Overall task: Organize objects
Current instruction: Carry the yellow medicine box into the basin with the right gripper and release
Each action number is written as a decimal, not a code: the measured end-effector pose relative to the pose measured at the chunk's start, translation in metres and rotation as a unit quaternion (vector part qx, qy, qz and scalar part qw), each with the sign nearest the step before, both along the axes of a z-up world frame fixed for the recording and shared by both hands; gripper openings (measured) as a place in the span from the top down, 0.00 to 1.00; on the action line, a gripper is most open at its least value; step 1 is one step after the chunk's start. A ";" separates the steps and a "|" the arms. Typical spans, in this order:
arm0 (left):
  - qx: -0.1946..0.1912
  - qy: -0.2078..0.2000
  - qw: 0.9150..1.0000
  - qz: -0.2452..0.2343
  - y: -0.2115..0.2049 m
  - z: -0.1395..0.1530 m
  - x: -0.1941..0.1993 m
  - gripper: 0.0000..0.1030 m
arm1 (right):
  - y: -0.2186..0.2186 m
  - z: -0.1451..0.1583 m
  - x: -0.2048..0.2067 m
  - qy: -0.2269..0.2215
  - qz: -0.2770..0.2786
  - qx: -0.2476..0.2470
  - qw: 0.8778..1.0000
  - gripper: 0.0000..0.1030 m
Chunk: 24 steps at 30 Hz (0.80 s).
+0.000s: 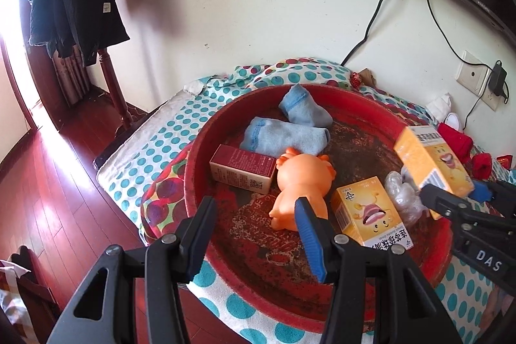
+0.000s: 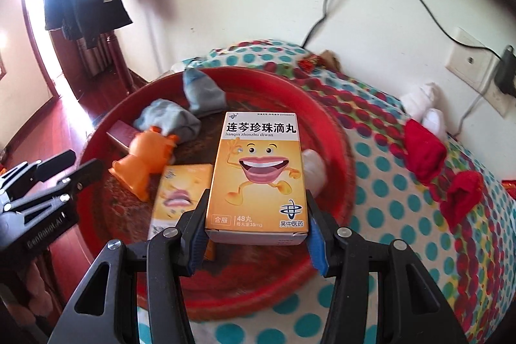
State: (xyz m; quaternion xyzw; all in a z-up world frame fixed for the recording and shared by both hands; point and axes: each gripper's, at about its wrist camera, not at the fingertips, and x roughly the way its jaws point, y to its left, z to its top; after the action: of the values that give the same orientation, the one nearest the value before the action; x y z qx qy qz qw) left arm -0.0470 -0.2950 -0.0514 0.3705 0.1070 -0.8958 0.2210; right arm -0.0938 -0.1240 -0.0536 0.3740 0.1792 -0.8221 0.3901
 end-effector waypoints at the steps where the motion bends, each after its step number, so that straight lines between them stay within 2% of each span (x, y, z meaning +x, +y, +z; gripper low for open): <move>1: 0.003 0.001 1.000 0.001 -0.001 0.000 0.000 0.50 | -0.005 0.000 0.001 0.000 0.004 0.001 1.000 0.53; 9: 0.018 0.004 1.000 0.007 -0.008 -0.001 0.001 0.50 | -0.043 -0.013 -0.001 -0.014 0.019 0.020 1.000 0.53; 17: 0.042 0.003 0.999 0.016 -0.018 -0.005 0.001 0.50 | -0.057 -0.022 0.003 -0.012 0.032 0.032 0.999 0.53; 24: 0.038 -0.002 0.999 0.011 -0.014 -0.006 -0.001 0.50 | -0.046 -0.017 0.004 -0.008 0.032 0.020 0.999 0.40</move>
State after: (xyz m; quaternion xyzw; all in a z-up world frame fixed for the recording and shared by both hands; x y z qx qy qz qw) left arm -0.0478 -0.3091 -0.0577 0.3789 0.1446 -0.8880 0.2169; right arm -0.0894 -0.1705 -0.0706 0.3821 0.2040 -0.8027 0.4099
